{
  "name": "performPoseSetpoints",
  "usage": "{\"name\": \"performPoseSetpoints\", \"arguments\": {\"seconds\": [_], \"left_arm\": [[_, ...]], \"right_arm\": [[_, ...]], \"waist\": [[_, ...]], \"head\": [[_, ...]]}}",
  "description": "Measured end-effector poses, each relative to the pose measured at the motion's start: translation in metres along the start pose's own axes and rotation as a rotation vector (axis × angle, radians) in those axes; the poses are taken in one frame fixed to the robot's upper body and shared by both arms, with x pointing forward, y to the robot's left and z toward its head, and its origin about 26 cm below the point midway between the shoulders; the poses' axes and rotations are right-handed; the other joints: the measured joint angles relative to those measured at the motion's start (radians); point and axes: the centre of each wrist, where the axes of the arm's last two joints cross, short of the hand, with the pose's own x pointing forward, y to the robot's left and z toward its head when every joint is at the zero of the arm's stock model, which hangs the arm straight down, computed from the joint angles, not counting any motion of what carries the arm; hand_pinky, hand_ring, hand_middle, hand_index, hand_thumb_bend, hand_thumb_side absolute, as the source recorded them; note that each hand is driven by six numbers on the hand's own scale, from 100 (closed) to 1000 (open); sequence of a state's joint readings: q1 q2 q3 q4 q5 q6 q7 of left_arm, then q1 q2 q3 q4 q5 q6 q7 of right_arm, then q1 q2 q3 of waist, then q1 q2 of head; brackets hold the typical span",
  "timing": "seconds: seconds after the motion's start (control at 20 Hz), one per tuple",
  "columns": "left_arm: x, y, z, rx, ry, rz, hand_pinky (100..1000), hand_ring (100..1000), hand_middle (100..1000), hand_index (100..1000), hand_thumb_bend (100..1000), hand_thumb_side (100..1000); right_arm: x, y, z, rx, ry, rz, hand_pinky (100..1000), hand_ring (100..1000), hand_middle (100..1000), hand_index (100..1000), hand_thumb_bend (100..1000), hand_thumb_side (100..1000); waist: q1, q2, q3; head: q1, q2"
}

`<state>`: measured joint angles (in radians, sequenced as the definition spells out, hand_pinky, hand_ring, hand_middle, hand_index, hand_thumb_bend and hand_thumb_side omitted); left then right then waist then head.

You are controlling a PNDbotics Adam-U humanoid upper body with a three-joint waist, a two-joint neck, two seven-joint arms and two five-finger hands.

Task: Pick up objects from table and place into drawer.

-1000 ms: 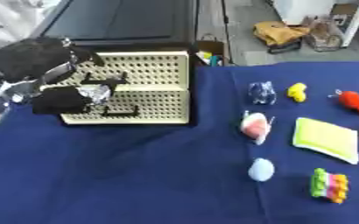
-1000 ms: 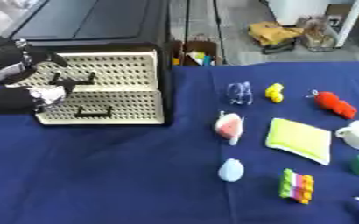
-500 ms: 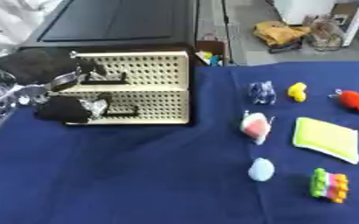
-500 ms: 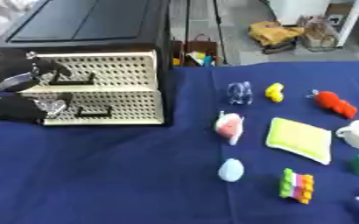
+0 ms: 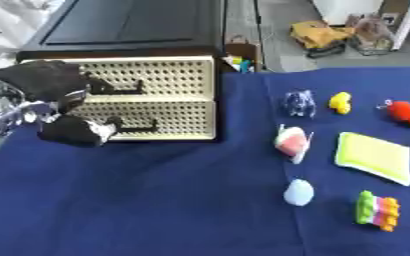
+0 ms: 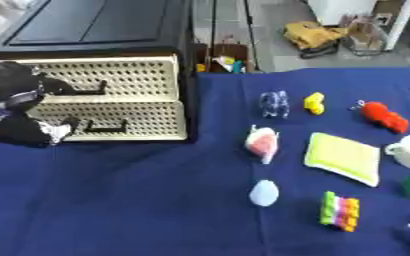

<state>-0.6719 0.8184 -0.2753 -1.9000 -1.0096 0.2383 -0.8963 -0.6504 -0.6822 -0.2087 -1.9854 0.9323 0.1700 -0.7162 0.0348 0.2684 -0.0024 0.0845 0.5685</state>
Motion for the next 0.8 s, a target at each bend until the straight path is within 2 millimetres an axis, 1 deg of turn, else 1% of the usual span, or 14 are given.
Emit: {"name": "performPoseSetpoints", "arguments": {"seconds": [0.1, 0.2, 0.6, 0.8], "left_arm": [[-0.0001, 0.0007, -0.0027, 0.002, 0.012, -0.005, 100, 100, 121, 954, 181, 834], [-0.0002, 0.0011, -0.0055, 0.000, 0.020, -0.004, 100, 100, 108, 950, 190, 841], [0.0026, 0.0056, -0.0083, 0.018, 0.027, 0.023, 100, 100, 105, 923, 186, 861], [0.0060, 0.0096, -0.0038, 0.040, 0.017, 0.018, 100, 100, 109, 921, 185, 870]], "right_arm": [[0.0005, 0.0002, 0.0002, 0.001, 0.000, -0.001, 577, 640, 615, 685, 100, 1000], [0.0013, 0.0006, 0.0008, 0.004, 0.000, -0.004, 577, 640, 615, 684, 100, 1000], [0.0021, 0.0011, 0.0020, 0.006, 0.010, -0.005, 577, 641, 615, 683, 100, 1000], [0.0022, 0.0012, 0.0021, 0.006, 0.010, -0.004, 577, 642, 616, 683, 100, 1000]], "waist": [[0.000, 0.001, -0.003], [0.000, 0.003, -0.004], [0.000, 0.009, -0.006], [0.000, 0.009, -0.006]], "head": [[0.000, -0.001], [0.001, -0.007], [0.004, -0.017], [0.004, -0.017]]}}
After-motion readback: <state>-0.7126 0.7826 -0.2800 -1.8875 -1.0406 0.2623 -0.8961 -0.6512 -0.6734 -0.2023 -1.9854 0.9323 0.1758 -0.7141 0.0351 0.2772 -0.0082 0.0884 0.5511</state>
